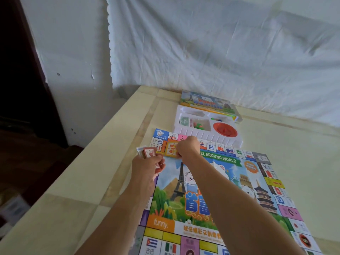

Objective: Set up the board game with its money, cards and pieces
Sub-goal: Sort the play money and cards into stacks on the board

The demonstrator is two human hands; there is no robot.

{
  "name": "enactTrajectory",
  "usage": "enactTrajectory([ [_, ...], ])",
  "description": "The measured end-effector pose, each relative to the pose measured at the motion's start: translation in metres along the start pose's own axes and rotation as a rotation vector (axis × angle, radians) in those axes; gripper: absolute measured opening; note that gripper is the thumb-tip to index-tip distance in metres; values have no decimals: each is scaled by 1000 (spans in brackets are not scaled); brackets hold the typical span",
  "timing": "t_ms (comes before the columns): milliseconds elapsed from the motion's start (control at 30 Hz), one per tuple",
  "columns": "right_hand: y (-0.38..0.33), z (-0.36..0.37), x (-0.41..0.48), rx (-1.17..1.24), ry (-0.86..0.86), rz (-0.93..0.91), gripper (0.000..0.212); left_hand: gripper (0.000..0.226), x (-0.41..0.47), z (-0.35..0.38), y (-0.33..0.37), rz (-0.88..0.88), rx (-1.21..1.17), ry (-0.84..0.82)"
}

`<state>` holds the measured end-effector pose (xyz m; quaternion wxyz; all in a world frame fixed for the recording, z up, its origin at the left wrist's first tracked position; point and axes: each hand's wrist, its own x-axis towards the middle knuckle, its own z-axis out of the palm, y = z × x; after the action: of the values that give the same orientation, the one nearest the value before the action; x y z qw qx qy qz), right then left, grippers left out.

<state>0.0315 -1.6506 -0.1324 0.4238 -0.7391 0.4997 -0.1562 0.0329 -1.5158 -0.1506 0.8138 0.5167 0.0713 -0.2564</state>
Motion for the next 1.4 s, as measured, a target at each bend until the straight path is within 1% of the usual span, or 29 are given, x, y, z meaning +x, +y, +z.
enactTrajectory([
  [133,4,-3,2,-150,24,-72,26,20,1,1,-2,-5,14,3],
  [267,1,-3,0,-269,10,-147,14,21,3,1,-3,-7,24,1],
  [433,-5,-3,1,-397,-38,-207,12,24,4,1,-5,3,63,9],
  [567,-7,2,2,-489,-56,-219,10,20,0,1,-3,6,82,12],
  [700,-4,2,0,-515,-42,-215,22,20,-2,0,0,-18,57,15],
  [767,-1,-7,-5,-437,5,-219,19,19,-5,0,3,-48,-27,-19],
  [800,1,-14,-10,-369,16,-231,15,17,-7,1,5,-81,-85,-55],
  [833,5,-21,-19,-276,-5,-253,11,14,-10,3,6,-134,-146,-106],
  [867,12,-28,-31,-151,-58,-274,8,11,-14,4,8,-198,-206,-180],
  [933,33,-44,-61,97,-200,-265,14,9,-24,8,8,-312,-277,-343],
  [1000,51,-59,-85,202,-273,-221,19,11,-31,11,5,-372,-235,-474],
  [1067,64,-72,-96,264,-286,-204,15,23,-38,13,0,-379,-137,-580],
  [1133,69,-82,-100,326,-281,-204,10,25,-43,15,-4,-360,-53,-666],
  [1200,75,-91,-102,388,-290,-219,8,23,-49,17,-8,-330,16,-684],
  [1300,85,-92,-101,436,-293,-285,8,34,-51,21,-17,-272,140,-647],
  [1333,87,-93,-100,445,-286,-305,8,37,-52,21,-18,-264,151,-641],
  [1400,89,-93,-96,484,-271,-319,9,35,-52,21,-17,-261,111,-646],
])
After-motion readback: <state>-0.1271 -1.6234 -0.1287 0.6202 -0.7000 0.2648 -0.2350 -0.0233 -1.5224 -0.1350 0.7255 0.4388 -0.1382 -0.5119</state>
